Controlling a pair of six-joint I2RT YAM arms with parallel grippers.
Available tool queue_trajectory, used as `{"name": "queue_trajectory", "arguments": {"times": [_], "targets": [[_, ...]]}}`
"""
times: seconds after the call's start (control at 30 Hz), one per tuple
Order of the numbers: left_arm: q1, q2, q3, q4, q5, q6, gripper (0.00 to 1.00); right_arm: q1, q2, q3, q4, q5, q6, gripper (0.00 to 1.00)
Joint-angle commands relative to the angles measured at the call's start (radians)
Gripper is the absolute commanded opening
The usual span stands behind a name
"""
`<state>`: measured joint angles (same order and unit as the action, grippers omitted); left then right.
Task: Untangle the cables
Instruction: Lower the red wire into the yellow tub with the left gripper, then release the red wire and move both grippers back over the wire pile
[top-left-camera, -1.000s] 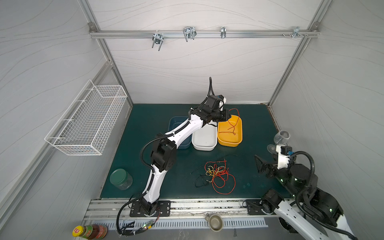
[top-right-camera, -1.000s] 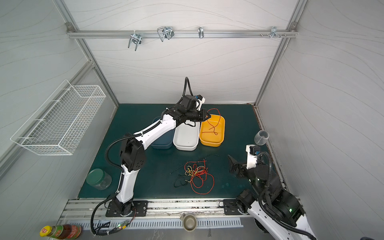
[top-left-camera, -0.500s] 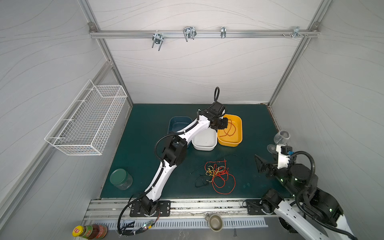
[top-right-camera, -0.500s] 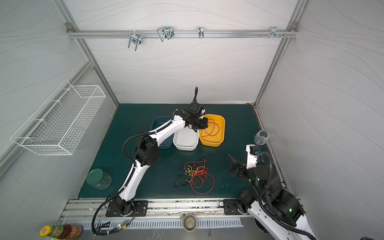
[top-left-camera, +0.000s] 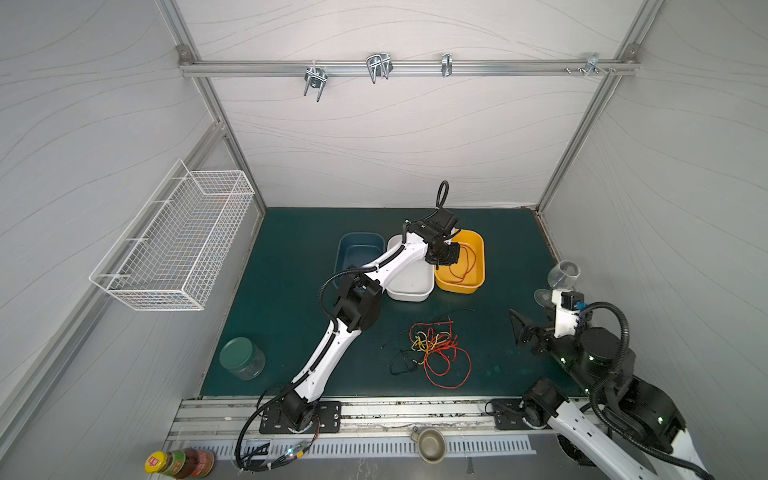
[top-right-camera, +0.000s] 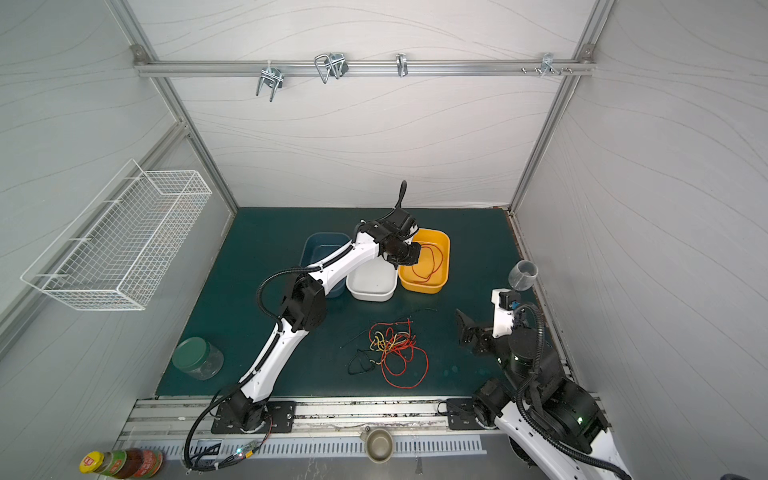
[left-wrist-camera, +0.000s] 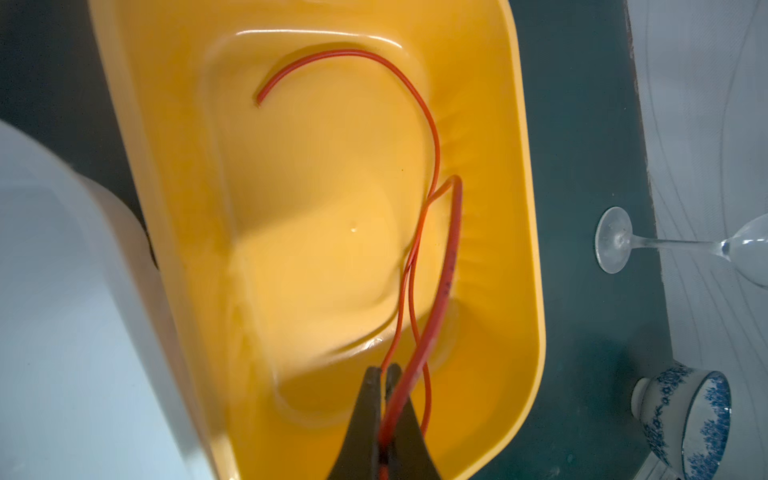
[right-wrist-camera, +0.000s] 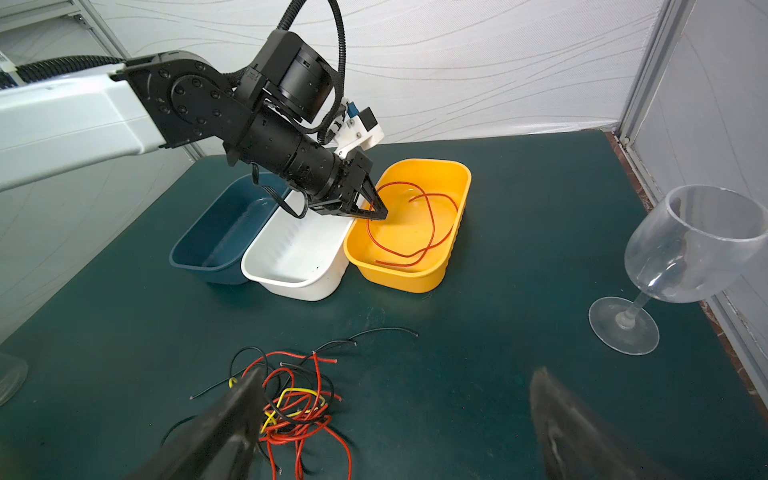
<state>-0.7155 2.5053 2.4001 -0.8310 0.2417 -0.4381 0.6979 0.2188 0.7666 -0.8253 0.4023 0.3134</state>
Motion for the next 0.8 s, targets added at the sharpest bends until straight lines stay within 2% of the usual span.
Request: {"name": "queue_trajectory", "arguments": {"times": [0.0,0.1,0.43,0.77], "targets": [[-0.002,0.034,0.072,-0.042,0.005,0.028,0.11,-0.005,0.001,-0.005,0.018,-0.006,-0.014,0.99],[-0.001,0.033,0.076,-0.045,0.001,0.032,0.16,-0.006,0.002,-0.006,0.018,-0.005,-0.013,0.99],[0.001,0.008,0.096,-0.053,-0.008,0.053,0.45,-0.008,0.001,-0.005,0.018,-0.003,-0.014,0.99],[0.01,-0.036,0.133,-0.08,-0.039,0.094,0.53,-0.01,0.002,-0.004,0.017,-0.001,-0.014,0.99]]}}
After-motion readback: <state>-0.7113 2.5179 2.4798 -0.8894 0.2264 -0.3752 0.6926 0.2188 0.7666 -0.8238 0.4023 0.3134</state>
